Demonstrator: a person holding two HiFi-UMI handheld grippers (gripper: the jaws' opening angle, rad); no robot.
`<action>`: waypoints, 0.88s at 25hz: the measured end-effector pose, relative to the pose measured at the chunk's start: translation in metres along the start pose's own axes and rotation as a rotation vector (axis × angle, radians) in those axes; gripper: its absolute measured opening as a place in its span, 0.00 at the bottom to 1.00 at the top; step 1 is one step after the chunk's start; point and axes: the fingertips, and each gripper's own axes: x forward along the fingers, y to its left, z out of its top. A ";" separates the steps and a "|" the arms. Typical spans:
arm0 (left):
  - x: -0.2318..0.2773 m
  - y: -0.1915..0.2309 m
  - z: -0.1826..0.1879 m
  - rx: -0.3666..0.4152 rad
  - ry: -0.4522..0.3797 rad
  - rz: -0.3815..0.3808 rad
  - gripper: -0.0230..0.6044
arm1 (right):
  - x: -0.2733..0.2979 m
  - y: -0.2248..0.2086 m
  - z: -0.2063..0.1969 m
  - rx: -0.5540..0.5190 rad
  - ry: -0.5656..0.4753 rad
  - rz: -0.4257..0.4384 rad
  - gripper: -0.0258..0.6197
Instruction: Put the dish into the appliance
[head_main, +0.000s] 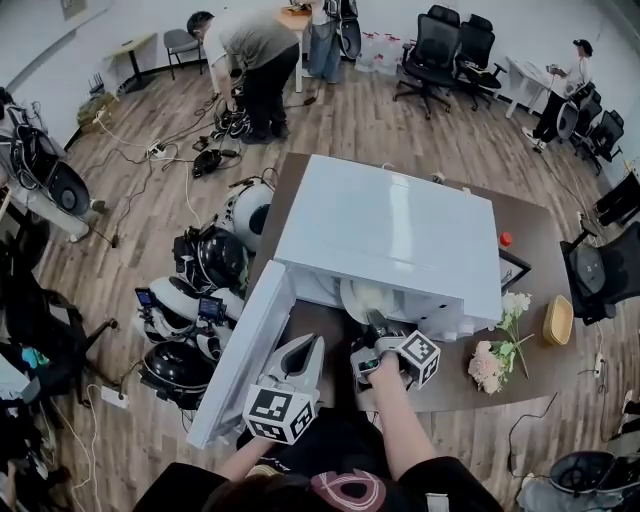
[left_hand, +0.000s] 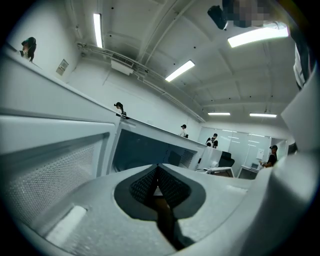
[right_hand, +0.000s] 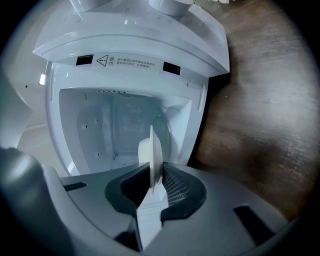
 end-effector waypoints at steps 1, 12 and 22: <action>0.001 0.002 0.001 0.002 -0.001 0.003 0.05 | 0.002 0.001 0.001 -0.016 -0.004 -0.003 0.14; 0.006 0.012 0.004 -0.001 0.004 0.027 0.05 | 0.018 -0.007 0.005 -0.155 -0.016 -0.084 0.13; 0.013 0.013 0.003 0.004 0.016 0.036 0.05 | 0.035 -0.001 0.012 -0.205 -0.019 -0.105 0.22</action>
